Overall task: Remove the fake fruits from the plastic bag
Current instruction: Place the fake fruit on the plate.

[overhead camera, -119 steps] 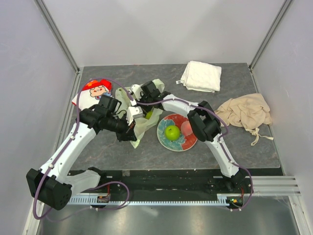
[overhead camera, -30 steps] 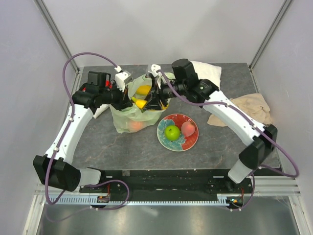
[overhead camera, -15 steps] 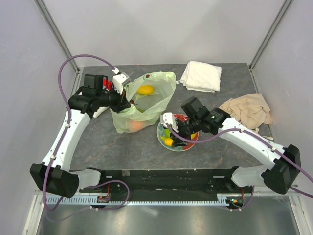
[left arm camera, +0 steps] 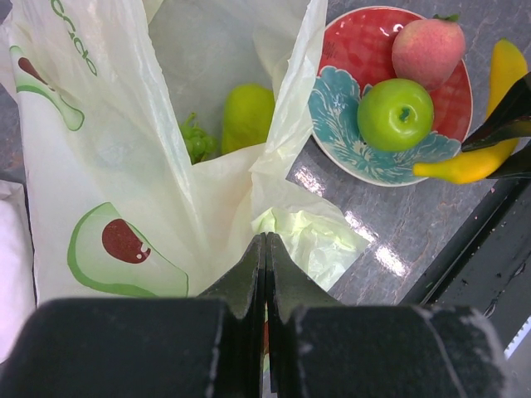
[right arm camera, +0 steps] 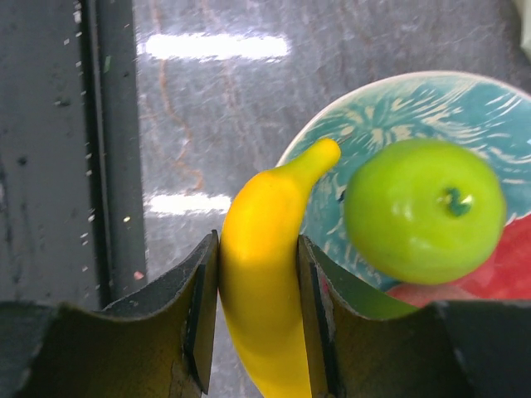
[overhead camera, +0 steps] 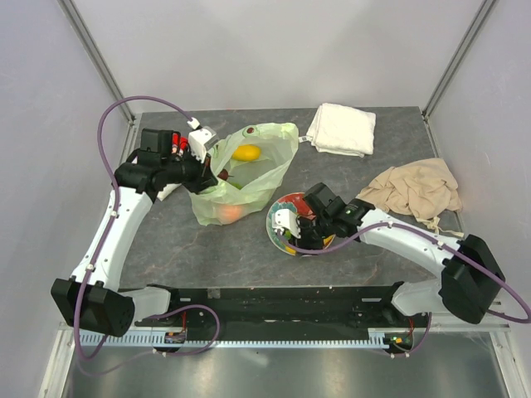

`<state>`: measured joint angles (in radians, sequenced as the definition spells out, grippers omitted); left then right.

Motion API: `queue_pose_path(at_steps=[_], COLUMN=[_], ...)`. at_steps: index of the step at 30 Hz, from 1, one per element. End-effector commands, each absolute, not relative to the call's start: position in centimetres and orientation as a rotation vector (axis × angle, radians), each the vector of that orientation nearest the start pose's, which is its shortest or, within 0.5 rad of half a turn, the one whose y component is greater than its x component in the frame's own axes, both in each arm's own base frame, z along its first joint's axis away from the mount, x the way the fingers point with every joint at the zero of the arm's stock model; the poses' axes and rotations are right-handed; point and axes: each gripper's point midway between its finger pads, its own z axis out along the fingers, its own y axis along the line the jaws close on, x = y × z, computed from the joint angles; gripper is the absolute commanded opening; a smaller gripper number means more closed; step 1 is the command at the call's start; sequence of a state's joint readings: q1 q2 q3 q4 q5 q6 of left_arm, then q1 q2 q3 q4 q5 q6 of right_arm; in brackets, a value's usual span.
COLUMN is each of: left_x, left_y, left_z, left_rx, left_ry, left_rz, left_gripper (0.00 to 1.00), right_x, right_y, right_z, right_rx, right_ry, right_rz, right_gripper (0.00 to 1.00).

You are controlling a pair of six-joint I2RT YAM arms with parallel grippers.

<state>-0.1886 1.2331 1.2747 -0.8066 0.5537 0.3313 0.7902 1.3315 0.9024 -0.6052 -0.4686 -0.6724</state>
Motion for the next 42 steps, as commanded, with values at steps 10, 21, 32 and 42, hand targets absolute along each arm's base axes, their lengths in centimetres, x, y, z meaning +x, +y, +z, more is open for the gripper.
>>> queue_pose_path(at_steps=[10, 21, 32, 42], left_x=[29.3, 29.3, 28.8, 28.6], left_y=[-13.3, -13.3, -13.0, -13.1], left_z=[23.6, 23.3, 23.3, 23.6], left_rx=[0.86, 0.866, 0.863, 0.871], left_ry=[2.111, 2.121, 2.125, 2.111], left_rz=[-0.564, -0.579, -0.582, -0.592], left_gripper=[0.02, 0.02, 0.02, 0.02], right_x=[19.5, 19.0, 19.2, 19.6], right_y=[28.7, 28.6, 28.3, 28.3], right_z=[8.8, 7.4, 7.2, 8.2], right_rx=[-1.741, -1.75, -1.721, -1.685], right_ry=[1.758, 1.784, 1.784, 1.782], right_rz=[0.689, 0.717, 0.689, 0.667], right_gripper=[0.32, 0.36, 0.48, 0.66])
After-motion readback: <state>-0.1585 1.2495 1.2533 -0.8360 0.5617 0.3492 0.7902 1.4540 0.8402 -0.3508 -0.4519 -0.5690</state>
